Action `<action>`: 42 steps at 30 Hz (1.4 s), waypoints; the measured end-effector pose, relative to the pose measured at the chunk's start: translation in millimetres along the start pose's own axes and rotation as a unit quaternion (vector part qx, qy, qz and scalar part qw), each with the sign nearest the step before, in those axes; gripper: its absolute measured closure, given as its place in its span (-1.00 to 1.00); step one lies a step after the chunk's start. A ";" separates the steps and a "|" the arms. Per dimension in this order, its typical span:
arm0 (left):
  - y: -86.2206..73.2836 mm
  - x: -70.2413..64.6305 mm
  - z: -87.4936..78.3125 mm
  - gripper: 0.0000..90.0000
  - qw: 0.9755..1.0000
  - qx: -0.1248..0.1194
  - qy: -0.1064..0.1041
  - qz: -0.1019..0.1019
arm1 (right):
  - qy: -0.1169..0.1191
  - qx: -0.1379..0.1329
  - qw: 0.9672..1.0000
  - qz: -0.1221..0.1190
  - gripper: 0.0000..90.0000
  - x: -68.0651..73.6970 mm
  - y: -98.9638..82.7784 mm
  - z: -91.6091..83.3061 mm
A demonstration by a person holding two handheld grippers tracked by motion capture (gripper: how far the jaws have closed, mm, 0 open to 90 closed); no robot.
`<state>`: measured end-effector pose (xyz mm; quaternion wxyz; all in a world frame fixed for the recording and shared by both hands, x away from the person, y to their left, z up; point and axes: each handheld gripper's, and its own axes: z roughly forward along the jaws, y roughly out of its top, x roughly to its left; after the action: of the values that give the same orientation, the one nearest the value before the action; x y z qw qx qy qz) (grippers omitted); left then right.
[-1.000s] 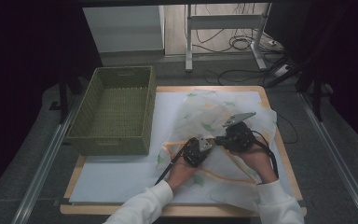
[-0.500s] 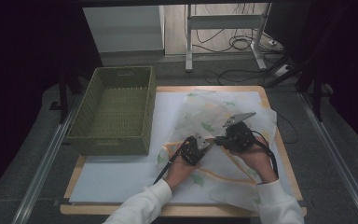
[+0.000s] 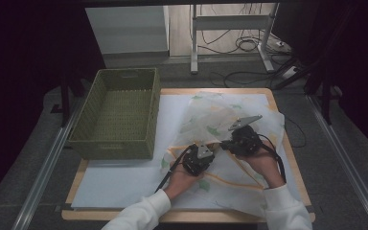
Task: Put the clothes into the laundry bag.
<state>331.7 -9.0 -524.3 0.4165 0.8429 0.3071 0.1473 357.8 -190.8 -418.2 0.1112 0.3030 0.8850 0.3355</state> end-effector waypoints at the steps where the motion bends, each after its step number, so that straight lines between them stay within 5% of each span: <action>1: -0.9 0.5 -2.2 1.00 1.000 -0.001 -0.004 -0.003 | 0.000 0.000 1.000 -0.001 0.93 -0.2 -0.2 0.4; 8: -9.5 4.1 -20.7 1.00 1.000 -0.001 -0.022 -0.017 | 0.000 0.004 1.000 -0.001 0.93 0.1 -0.7 1.6; 22: -38.2 20.7 -67.7 1.00 0.999 0.000 -0.018 -0.037 | 0.004 0.014 1.000 -0.005 0.93 2.8 -3.5 7.2; 42: -68.0 20.2 -104.3 1.00 0.998 0.006 -0.033 -0.058 | 0.011 0.073 0.997 -0.026 0.92 15.0 -28.8 42.3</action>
<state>267.7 99.3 -514.7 0.4292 0.8306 0.3424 0.0931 349.6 -176.4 -469.0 0.0878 0.2832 0.9160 0.2703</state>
